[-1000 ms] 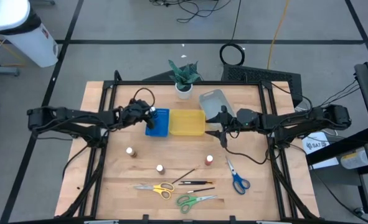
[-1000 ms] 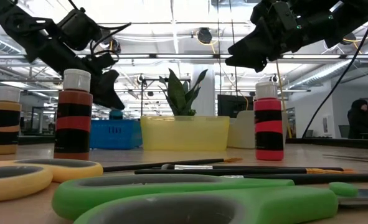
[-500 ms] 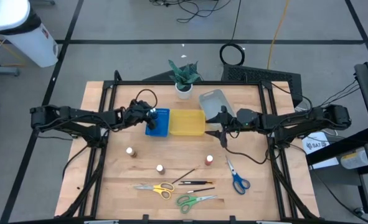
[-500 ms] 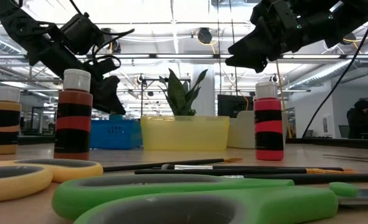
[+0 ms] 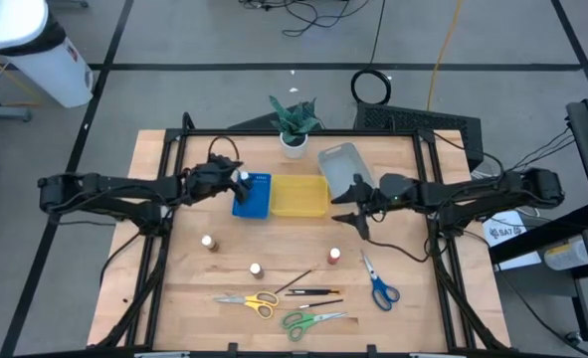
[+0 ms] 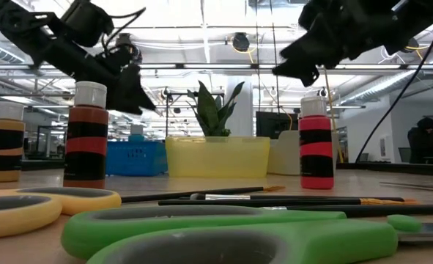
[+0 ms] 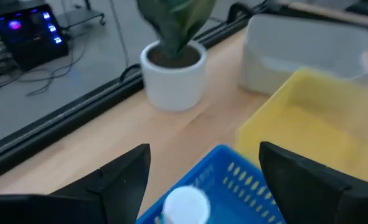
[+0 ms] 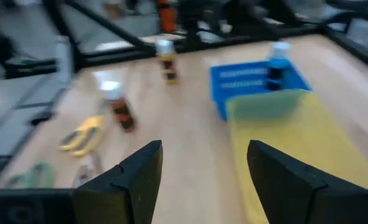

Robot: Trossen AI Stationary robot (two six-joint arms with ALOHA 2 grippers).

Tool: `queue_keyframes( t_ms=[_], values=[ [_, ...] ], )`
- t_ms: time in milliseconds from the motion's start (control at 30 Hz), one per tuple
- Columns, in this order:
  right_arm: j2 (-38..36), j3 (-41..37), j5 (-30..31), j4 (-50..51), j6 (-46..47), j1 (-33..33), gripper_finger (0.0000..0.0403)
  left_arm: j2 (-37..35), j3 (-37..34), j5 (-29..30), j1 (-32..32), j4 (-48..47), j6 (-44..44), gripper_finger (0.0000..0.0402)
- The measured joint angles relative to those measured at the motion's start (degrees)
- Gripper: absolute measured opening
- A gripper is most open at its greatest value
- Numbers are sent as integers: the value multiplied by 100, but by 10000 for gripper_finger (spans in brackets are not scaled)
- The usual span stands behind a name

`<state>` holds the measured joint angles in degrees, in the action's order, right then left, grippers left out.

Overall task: Pick & Place Paint Supplies
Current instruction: Put the red paint bottle into the blue bin

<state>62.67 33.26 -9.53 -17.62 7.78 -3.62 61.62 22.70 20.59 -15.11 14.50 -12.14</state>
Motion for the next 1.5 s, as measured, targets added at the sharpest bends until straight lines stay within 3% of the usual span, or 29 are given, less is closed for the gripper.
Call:
queue_keyframes(
  t_ms=[200, 333, 533, 600, 667, 800, 933, 1167, 1300, 1500],
  values=[
    [-50, 0, -1202, 34, 7, 258, 219, -348, 0, -588, 195, 405, -195, 303],
    [142, 0, -1314, -220, -306, 654, 221, -359, 0, -869, 302, 828, -241, 302],
    [808, 0, -1289, -1879, -518, 1183, 215, -355, 0, -900, 363, 966, -291, 311],
    [992, 0, -815, -2085, -347, 1313, 214, -355, 0, -900, 363, 968, -293, 312],
    [1029, 0, 146, -1943, -387, 1464, 219, -355, 0, -900, 363, 967, -293, 310],
    [764, 45, 1744, -771, -911, 1832, 248, -338, 0, -900, 363, 947, -255, 303],
    [258, 223, 2706, 441, -1001, 2206, 281, -311, 0, -900, 363, 905, -256, 302],
    [-217, 187, 3222, 2551, 293, 2765, 293, -312, 0, -899, 363, 787, -258, 315],
    [24, -147, 3196, 2375, 940, 2927, 285, -312, 0, -898, 363, 811, -332, 316],
    [754, -646, 3177, 1231, 1215, 2999, 280, -312, 0, -898, 363, 877, -369, 309]
  ],
)
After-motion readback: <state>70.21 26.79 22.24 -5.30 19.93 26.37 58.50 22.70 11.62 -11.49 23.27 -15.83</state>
